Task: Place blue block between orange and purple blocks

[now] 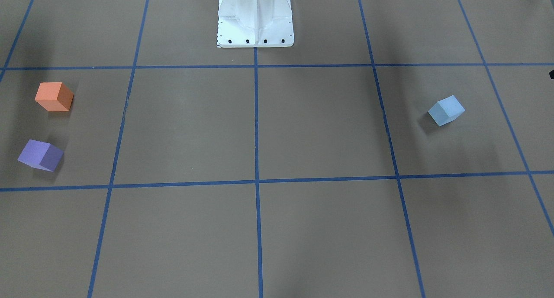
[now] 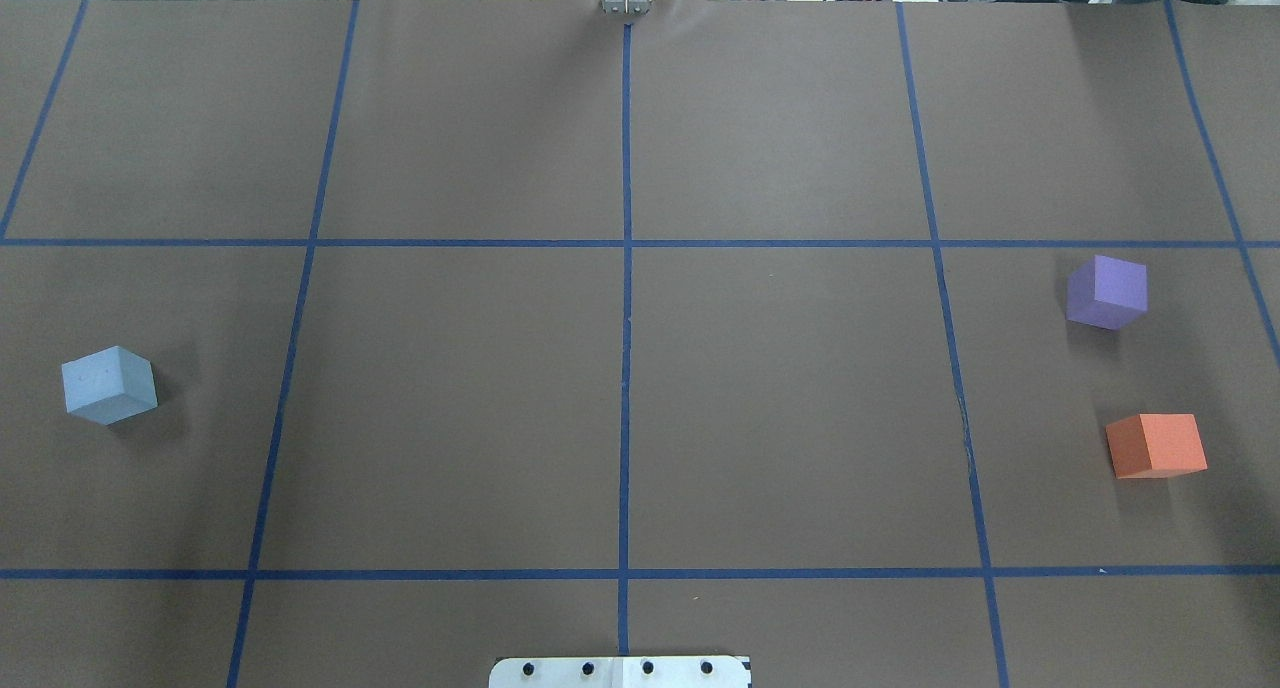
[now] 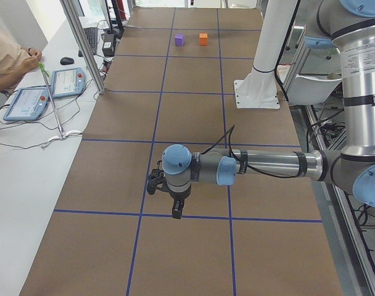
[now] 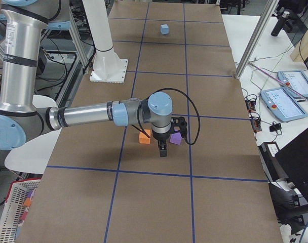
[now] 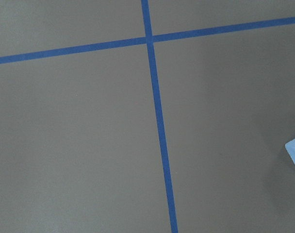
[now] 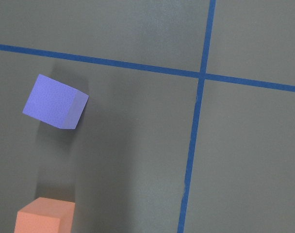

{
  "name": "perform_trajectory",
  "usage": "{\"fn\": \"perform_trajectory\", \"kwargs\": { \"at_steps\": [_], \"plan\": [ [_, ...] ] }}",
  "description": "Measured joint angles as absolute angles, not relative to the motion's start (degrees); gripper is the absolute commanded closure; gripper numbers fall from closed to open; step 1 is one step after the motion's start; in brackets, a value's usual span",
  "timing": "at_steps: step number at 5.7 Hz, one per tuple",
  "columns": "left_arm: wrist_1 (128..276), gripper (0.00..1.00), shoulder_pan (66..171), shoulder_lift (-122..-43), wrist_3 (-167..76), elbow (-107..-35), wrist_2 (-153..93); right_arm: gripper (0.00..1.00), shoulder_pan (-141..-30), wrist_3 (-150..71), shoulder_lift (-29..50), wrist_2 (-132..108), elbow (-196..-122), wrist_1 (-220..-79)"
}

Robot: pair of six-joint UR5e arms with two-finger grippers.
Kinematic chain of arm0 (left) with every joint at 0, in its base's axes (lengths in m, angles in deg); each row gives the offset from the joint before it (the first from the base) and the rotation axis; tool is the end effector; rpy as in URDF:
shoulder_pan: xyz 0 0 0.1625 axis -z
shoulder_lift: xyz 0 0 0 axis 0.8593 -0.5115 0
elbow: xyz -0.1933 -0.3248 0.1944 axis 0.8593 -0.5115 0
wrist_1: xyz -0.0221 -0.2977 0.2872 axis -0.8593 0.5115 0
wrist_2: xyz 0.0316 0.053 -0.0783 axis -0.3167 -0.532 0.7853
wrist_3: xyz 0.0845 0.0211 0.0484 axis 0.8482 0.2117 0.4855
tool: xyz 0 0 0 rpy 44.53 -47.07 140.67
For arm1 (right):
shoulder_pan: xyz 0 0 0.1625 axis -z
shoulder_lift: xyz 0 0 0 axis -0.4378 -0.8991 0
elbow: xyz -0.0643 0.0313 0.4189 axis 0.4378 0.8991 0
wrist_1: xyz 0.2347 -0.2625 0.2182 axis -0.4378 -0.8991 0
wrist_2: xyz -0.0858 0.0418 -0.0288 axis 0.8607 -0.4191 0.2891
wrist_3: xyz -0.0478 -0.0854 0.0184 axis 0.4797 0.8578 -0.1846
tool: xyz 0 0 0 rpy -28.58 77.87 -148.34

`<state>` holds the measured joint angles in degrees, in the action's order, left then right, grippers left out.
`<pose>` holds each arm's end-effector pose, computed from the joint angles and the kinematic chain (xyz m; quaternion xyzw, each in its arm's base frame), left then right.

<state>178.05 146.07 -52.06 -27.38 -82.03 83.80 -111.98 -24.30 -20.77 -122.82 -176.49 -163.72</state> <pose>-0.0392 -0.4200 0.6351 0.0321 0.3859 0.0661 0.9196 0.0352 -0.4181 0.5703 0.0538 -0.3759 -0.0502 0.9237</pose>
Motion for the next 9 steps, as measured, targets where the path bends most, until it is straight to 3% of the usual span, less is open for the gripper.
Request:
{"fn": "perform_trajectory", "kwargs": {
  "at_steps": [4,6,9],
  "plan": [
    [178.67,0.00,145.91,-52.97,-27.93,-86.79,84.24,0.00,-111.94,-24.37,-20.76,-123.00,-176.52,-163.45],
    [186.68,0.00,145.65,-54.53,-27.93,-90.20,84.61,0.00,-111.92,-24.45,-20.76,-123.14,-176.53,-163.45],
    [197.84,0.00,142.44,-53.47,-29.77,-86.50,91.65,0.00,-111.94,-24.39,-20.83,-123.29,-176.54,-163.45]
  ]
}}
